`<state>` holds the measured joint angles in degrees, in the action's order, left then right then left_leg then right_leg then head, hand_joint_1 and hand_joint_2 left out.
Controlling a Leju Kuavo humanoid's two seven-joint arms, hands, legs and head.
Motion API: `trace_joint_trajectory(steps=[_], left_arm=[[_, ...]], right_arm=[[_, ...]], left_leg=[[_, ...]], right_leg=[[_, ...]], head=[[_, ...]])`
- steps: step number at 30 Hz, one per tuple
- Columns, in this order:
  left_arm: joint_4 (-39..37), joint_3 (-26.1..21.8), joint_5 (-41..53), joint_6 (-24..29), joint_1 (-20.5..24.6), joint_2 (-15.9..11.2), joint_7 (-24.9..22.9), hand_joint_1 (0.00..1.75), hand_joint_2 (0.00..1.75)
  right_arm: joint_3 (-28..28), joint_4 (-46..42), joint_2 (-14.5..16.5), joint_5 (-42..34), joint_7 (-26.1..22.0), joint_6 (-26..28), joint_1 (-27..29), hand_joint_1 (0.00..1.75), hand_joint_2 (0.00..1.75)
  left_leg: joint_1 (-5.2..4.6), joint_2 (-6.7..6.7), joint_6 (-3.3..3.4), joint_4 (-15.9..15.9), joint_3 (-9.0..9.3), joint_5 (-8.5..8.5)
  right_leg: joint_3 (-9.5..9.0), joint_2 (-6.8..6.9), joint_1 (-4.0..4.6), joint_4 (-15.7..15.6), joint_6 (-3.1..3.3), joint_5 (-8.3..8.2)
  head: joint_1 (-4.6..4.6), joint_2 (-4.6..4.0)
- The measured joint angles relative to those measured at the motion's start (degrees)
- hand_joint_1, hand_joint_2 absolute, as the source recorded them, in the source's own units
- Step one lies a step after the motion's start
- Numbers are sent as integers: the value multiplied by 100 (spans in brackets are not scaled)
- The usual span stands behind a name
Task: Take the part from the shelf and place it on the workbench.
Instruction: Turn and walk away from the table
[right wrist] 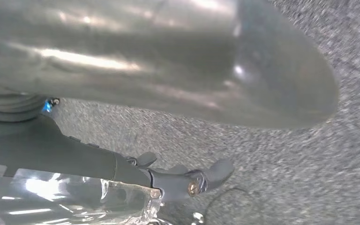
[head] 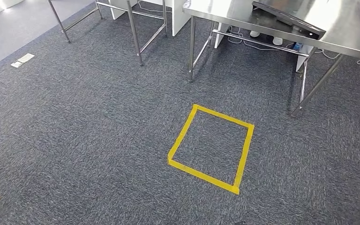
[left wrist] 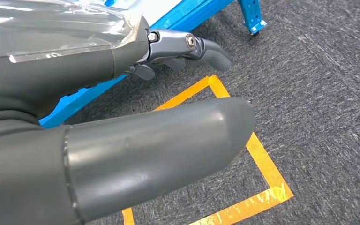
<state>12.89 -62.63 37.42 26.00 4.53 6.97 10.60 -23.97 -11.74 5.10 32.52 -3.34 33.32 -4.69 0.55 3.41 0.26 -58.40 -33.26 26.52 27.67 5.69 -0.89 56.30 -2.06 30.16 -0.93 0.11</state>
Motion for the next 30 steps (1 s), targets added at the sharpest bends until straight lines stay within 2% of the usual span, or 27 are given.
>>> trace_joint_trajectory(steps=[1,2,3,4,6,7,8,9,10,12,13,14,16,17,19,21,22,23,24,25,26,28,29,30], left_arm=[[-1,-4,-1,6,2,0,0,0,0],[-1,-8,-1,13,-1,3,0,0,0],[-2,-14,-1,21,-1,6,0,0,0],[-2,-20,-1,29,2,7,0,0,0],[-2,-33,-7,38,13,8,0,0,0],[-2,-42,-14,39,16,8,0,0,0],[-2,-55,-22,39,16,11,0,0,0],[-2,-69,-32,40,15,17,0,0,0],[-2,-83,-39,42,14,24,0,0,0],[-2,-104,-57,44,14,36,2,0,0],[-2,-111,-63,45,16,38,6,0,0],[-2,-119,-67,45,15,39,11,0,0],[-2,-130,-48,44,4,37,20,0,0],[-2,-132,-32,43,-5,31,21,0,0],[-2,-134,6,37,-10,21,22,0,0],[-2,-134,46,13,3,16,22,0,0],[-3,-133,68,-4,8,15,21,0,0],[-3,-131,91,-20,10,13,19,0,0],[-4,-129,114,-33,8,10,16,0,0],[-4,-127,132,-43,7,3,13,0,0],[-4,-124,150,-51,8,-7,10,0,0],[-4,-116,190,-67,21,-21,9,0,0],[-5,-111,207,-72,32,-24,8,0,0],[-7,-105,219,-76,41,-24,8,0,0]], right_arm=[[4,0,8,19,21,2,-14,0,0],[10,0,13,35,45,5,-28,0,0],[15,0,18,51,66,8,-35,0,0],[20,0,25,68,83,10,-35,0,0],[23,1,34,95,121,13,-6,0,0],[24,2,38,110,140,13,15,0,0],[25,3,37,122,158,14,33,0,0],[26,4,36,137,170,16,45,0,0],[27,4,35,149,178,17,48,0,0],[29,5,34,165,187,21,45,0,0],[30,5,36,169,193,26,43,0,0],[30,5,38,173,201,33,39,0,0],[30,6,41,176,214,57,25,0,0],[30,5,43,175,217,68,17,0,0],[29,5,43,162,219,90,16,0,0],[27,5,42,130,207,114,41,0,0],[25,6,42,113,193,126,57,0,0],[23,7,43,96,180,136,73,0,0],[20,7,44,81,166,144,84,0,0],[18,7,46,69,154,149,90,0,0],[15,7,51,53,147,156,92,0,0],[5,7,58,26,140,178,97,0,0],[-2,7,60,16,140,192,101,0,0],[-10,7,58,10,142,205,104,0,0]], left_leg=[[-18,-69,53,15,-3,-5],[-27,-122,106,42,4,-20],[-28,-171,161,72,15,-42],[-20,-220,213,101,26,-68],[-19,-330,276,117,25,-90],[-25,-400,288,116,20,-91],[-33,-475,292,114,19,-90],[-39,-547,293,112,22,-89],[-44,-616,292,110,30,-89],[-56,-742,281,100,44,-86],[-69,-797,266,89,48,-78],[-83,-842,246,80,46,-70],[-93,-909,192,74,35,-62],[-84,-910,169,64,25,-57],[-70,-729,110,-141,-71,92],[-41,-489,44,-766,-367,462],[-18,-443,11,-1147,-557,639],[8,-426,-19,-1440,-708,736],[35,-411,-45,-1544,-770,721],[63,-386,-67,-1430,-719,602],[89,-332,-85,-1111,-556,412],[107,-130,-100,-357,-155,110],[94,-69,-81,-128,-31,48],[67,-51,-49,-37,12,45]], right_leg=[[-39,47,4,-18,-38,5],[-59,28,0,-11,-74,23],[-52,-62,-5,58,-92,80],[15,-194,-10,240,-84,190],[376,-453,-23,982,-22,538],[593,-502,-21,1396,-8,684],[762,-525,-16,1680,-20,752],[831,-538,-11,1738,-56,715],[777,-556,-6,1536,-103,575],[460,-681,-4,704,-171,169],[325,-748,-2,349,-159,4],[247,-799,4,134,-126,-93],[213,-780,22,59,-26,-146],[195,-746,-4,51,17,-159],[152,-663,-50,28,102,-189],[143,-555,-53,19,168,-189],[143,-495,-44,20,191,-184],[143,-434,-38,21,197,-179],[142,-377,-39,22,195,-171],[137,-326,-44,23,190,-163],[124,-279,-52,25,173,-149],[100,-198,-36,36,107,-105],[97,-161,-16,40,66,-82],[95,-122,7,41,27,-64]], head=[[-8,0],[-8,0],[-8,0],[-12,0],[-22,0],[-27,0],[-28,0],[-30,0],[-30,0],[-31,0],[-30,0],[-27,0],[-21,0],[-19,0],[-10,0],[6,0],[12,0],[12,0],[13,0],[14,0],[14,0],[13,0],[4,0],[-4,0]])
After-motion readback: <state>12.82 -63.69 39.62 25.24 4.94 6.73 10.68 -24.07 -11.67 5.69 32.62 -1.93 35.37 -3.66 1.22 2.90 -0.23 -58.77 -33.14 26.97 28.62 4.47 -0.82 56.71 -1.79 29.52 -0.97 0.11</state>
